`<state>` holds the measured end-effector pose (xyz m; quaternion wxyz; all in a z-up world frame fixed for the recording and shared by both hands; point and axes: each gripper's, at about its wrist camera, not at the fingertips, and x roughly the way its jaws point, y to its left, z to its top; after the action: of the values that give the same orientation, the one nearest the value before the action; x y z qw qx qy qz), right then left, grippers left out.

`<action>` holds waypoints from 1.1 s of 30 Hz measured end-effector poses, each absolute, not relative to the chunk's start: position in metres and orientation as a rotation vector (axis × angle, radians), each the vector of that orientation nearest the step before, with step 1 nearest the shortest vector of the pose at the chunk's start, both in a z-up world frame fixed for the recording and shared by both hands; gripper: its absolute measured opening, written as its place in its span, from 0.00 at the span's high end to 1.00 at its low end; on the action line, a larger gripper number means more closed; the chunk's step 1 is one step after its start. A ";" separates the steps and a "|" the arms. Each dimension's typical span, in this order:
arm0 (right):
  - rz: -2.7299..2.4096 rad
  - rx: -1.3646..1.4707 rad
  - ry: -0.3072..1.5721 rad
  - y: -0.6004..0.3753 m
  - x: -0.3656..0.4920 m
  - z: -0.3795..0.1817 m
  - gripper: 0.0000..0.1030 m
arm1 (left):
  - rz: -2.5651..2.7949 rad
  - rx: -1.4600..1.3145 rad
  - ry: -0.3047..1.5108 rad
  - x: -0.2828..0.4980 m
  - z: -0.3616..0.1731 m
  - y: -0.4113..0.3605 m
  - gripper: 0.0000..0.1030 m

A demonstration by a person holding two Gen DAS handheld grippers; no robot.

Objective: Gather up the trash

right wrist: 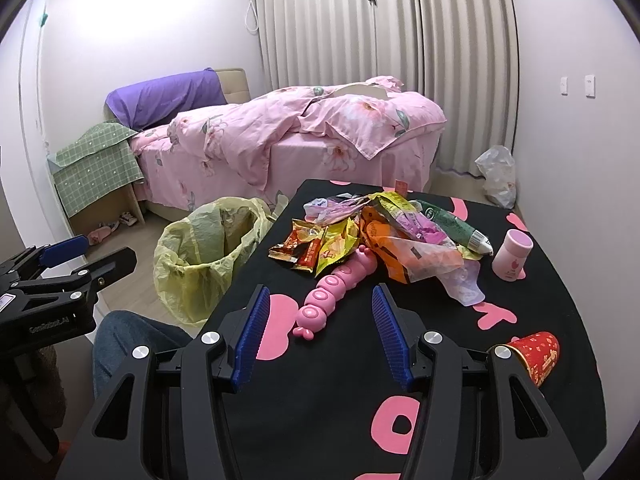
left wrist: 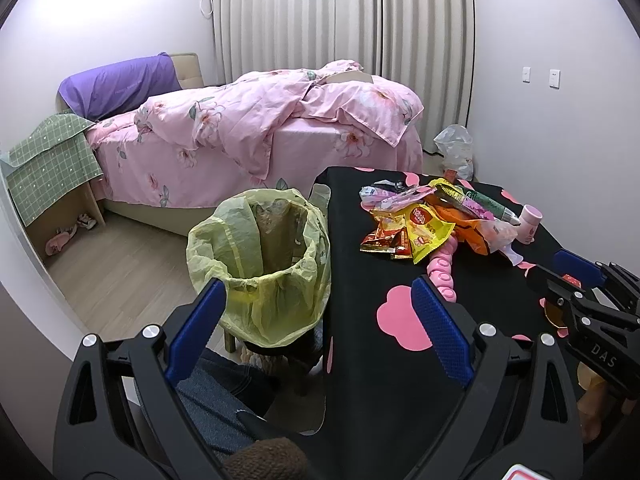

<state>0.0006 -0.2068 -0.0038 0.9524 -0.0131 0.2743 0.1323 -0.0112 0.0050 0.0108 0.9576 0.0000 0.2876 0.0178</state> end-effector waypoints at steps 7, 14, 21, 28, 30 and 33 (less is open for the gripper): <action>0.273 -0.028 0.560 -0.205 0.000 -0.003 0.51 | 0.036 -0.002 0.583 -0.012 0.010 0.008 0.13; 0.273 -0.028 0.560 -0.205 0.001 -0.003 0.51 | 0.036 -0.002 0.584 -0.012 0.010 0.008 0.13; 0.273 -0.028 0.560 -0.205 0.000 -0.003 0.51 | 0.038 -0.005 0.586 -0.012 0.008 0.010 0.13; 0.273 -0.028 0.561 -0.204 0.000 -0.004 0.51 | 0.037 -0.005 0.586 -0.012 0.009 0.010 0.13; 0.272 -0.028 0.562 -0.204 0.000 -0.003 0.51 | 0.037 -0.005 0.586 -0.012 0.009 0.010 0.13; 0.273 -0.028 0.563 -0.204 0.000 -0.004 0.51 | 0.036 -0.005 0.587 -0.012 0.009 0.010 0.13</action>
<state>0.0000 -0.2039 -0.0037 0.9514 -0.0139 0.2770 0.1341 -0.0116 0.0103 0.0087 0.9571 -0.0024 0.2893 0.0179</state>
